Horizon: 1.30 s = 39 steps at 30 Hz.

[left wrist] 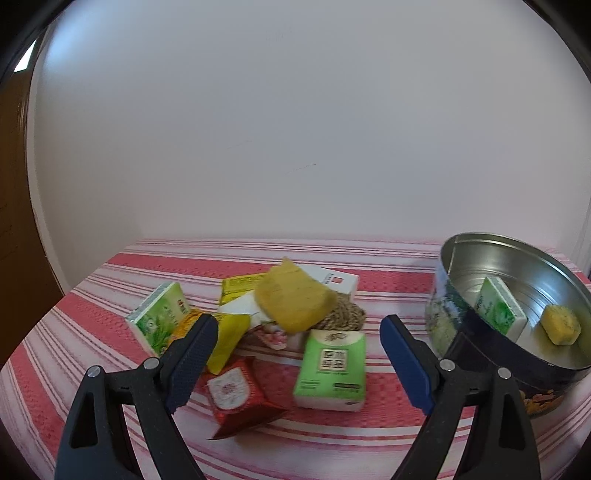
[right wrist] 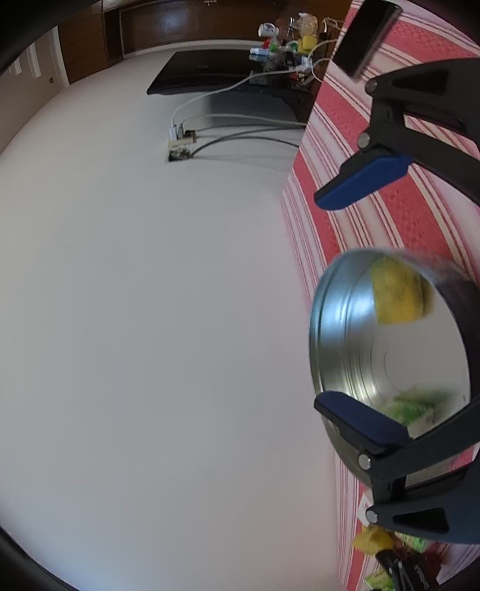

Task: Organize objects
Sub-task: 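Move both open tools back toward the pile of items, then grasp a green tissue pack with the left tool while the right tool grasps another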

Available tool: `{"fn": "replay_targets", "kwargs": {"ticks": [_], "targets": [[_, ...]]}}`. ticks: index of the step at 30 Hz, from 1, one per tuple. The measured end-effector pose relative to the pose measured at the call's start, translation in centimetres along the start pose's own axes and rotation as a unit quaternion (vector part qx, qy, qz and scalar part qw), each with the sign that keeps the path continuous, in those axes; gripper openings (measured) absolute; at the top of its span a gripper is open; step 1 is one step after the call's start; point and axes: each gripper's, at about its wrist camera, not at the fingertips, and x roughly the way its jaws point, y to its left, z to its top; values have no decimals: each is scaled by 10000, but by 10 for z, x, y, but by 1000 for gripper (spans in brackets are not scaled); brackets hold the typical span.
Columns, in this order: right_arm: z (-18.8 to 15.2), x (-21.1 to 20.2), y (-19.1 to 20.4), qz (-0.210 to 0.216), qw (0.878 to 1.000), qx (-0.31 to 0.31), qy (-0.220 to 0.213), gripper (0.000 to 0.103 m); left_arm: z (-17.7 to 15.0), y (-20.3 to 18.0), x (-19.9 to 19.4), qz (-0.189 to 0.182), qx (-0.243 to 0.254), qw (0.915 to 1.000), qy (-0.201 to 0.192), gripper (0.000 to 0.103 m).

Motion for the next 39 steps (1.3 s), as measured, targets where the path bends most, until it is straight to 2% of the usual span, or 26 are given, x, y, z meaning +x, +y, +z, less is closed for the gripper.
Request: {"fn": "replay_targets", "kwargs": {"ticks": [9,16,26,33,39], "targets": [[-9,-16,53,532,9984,-97,158,97,-1,31,4,109,-95,9999,6,91],[-21,-17,93,898,9946,-210,474,88,-2,65,7,275,-287,9992,58,91],[-40,-19,148,1210,9879,-412,884,88,0,110,15,482,-540,9973,144,91],[-52,-6,179,1261,9807,-484,1415,88,2,131,24,636,-548,9962,232,91],[-65,7,206,1367,9675,-525,2063,88,4,139,50,479,-468,9958,630,91]]}}
